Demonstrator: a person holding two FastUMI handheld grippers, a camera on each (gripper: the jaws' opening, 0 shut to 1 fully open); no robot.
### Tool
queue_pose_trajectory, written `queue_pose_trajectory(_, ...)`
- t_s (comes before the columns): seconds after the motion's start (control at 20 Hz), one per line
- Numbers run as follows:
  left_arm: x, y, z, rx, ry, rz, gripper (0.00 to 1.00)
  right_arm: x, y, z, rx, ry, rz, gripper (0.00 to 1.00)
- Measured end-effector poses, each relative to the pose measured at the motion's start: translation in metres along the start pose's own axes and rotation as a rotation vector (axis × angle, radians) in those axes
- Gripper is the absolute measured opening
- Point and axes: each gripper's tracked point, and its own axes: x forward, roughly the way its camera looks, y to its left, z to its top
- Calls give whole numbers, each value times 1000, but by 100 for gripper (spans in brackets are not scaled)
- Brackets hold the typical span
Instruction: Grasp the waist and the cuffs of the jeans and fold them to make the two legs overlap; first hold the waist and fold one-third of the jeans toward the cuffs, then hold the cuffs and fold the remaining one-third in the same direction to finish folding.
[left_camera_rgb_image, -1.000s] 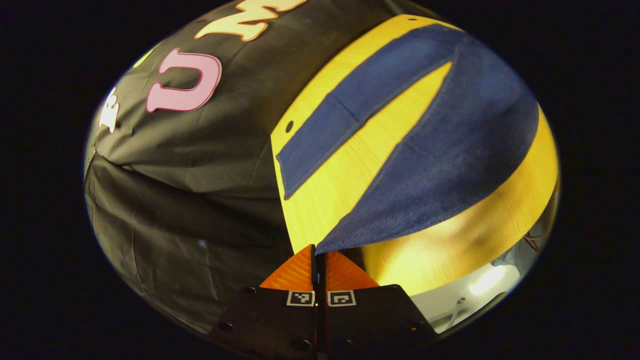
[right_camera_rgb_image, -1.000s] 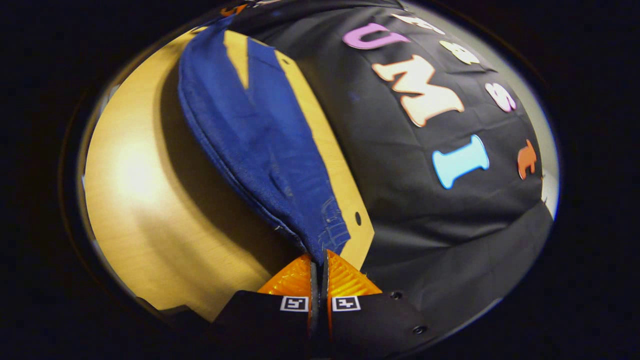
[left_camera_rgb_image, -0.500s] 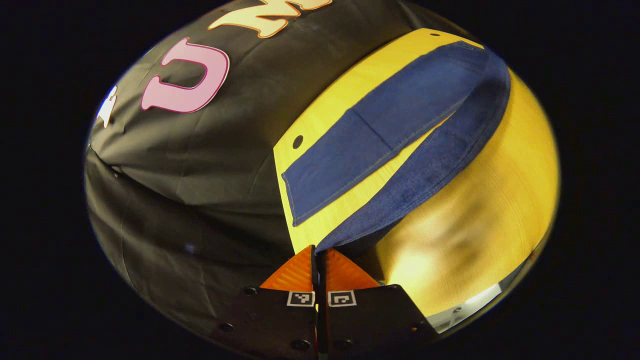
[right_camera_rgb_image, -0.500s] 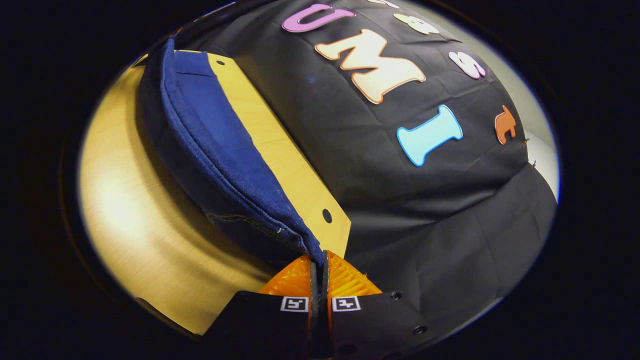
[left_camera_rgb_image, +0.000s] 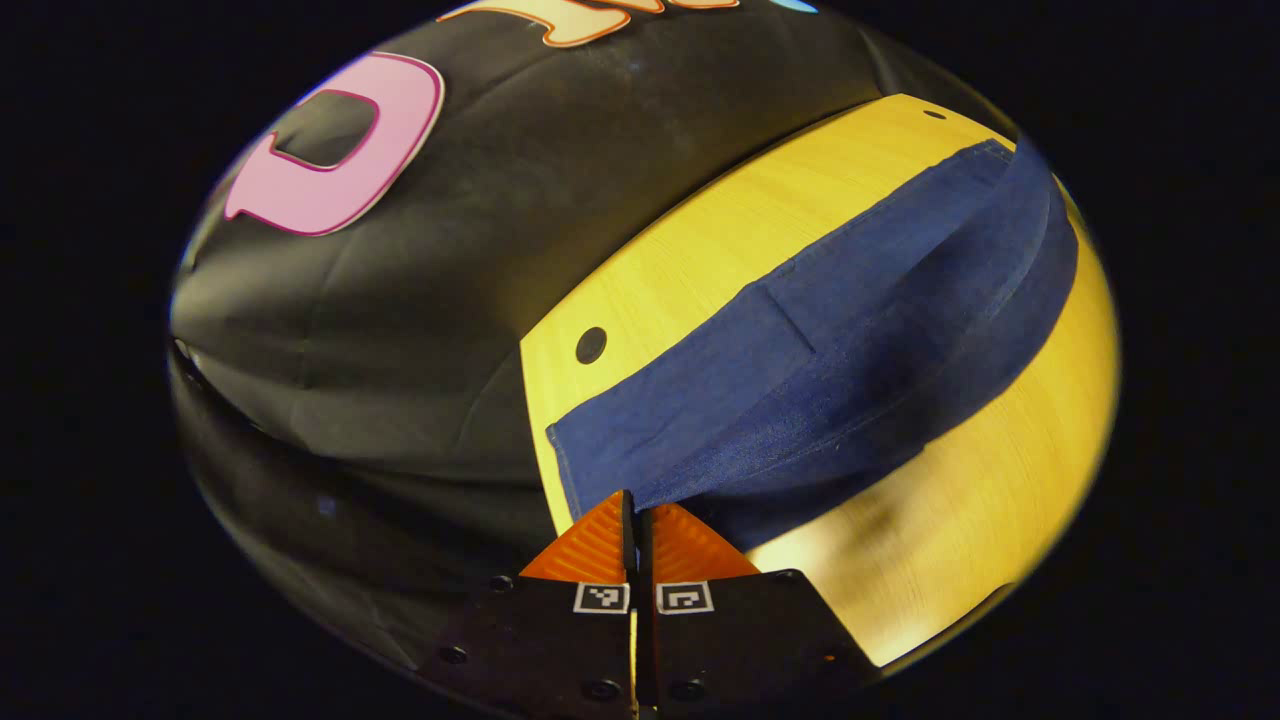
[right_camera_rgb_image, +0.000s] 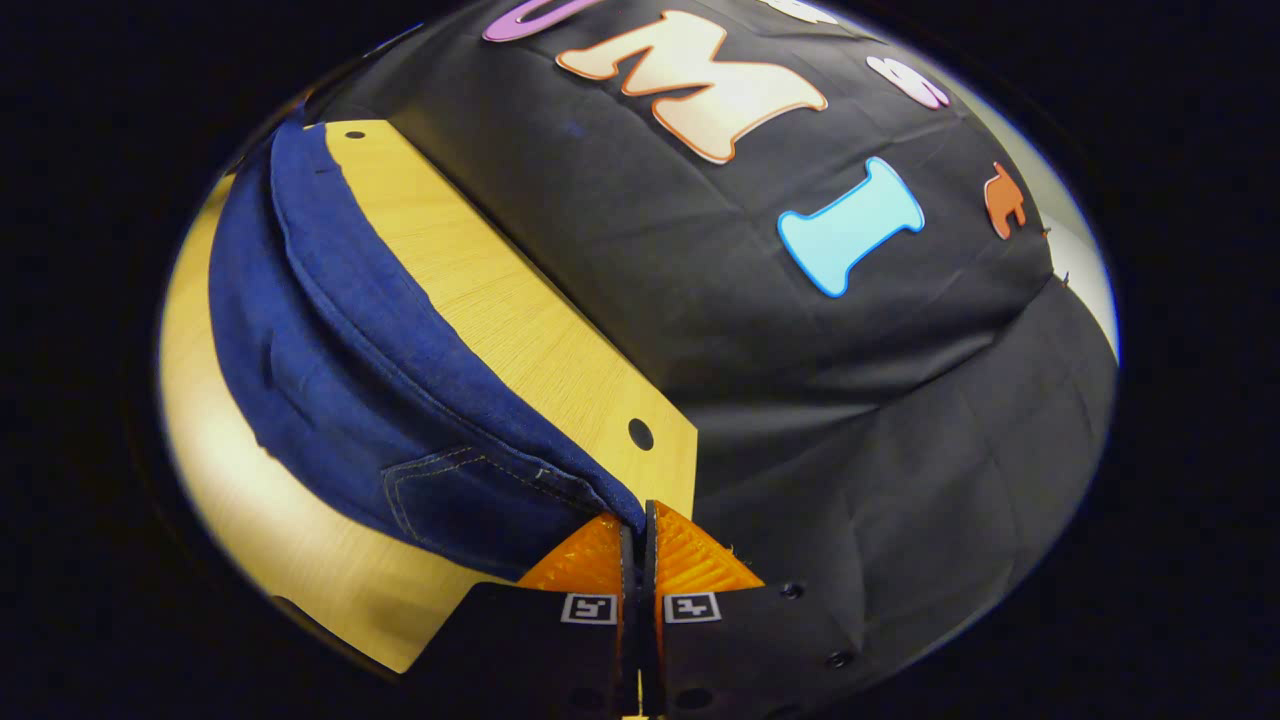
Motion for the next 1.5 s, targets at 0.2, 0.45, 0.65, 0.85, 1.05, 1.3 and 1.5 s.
queue_pose_trajectory(0.2, 55, -5, 13, 10, 34, -68, 0, 41, 16, 10, 85, 41, 32, 4)
queue_pose_trajectory(0.45, 109, -16, 28, 24, -20, -77, 0, 86, 46, -7, 151, 145, 57, 4)
queue_pose_trajectory(0.65, 105, -23, 57, -120, -202, -51, 49, 86, 27, -6, 219, 159, -59, 62)
queue_pose_trajectory(0.85, 59, -20, 94, -385, -357, -1, 95, 59, -9, -16, 372, 111, -113, 100)
queue_pose_trajectory(1.05, 24, -10, 122, -491, -453, 17, 95, 38, -25, -72, 549, 144, -76, 100)
queue_pose_trajectory(1.3, -34, -16, 147, -516, -581, 23, 95, 41, -17, -134, 836, 174, 32, 100)
queue_pose_trajectory(1.5, -84, -49, 151, -507, -596, 14, 95, 59, 3, -167, 933, 217, 127, 100)
